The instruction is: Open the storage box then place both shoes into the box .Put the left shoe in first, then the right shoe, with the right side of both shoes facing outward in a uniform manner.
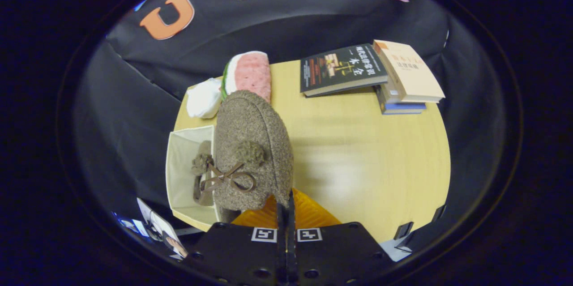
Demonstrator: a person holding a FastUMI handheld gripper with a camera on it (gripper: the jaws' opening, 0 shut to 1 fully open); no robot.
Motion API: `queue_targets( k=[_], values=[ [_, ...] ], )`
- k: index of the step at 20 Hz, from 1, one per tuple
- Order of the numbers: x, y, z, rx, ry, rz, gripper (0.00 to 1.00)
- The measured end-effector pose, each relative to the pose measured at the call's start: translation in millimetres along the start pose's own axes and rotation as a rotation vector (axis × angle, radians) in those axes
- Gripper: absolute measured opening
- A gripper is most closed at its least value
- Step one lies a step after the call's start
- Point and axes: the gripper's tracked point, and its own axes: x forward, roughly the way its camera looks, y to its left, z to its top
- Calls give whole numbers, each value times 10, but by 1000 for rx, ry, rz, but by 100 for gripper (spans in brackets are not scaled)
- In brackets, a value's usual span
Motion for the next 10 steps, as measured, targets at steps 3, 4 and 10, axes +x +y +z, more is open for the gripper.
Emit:
queue_targets(
  k=[3, 4, 10],
  values=[
    [-5, 519, -14, -42, 5, 37, 2],
    [11, 673, -28, -55, 9, 43, 2],
    [359, 1471, -213, -47, 70, 81, 2]
  ],
)
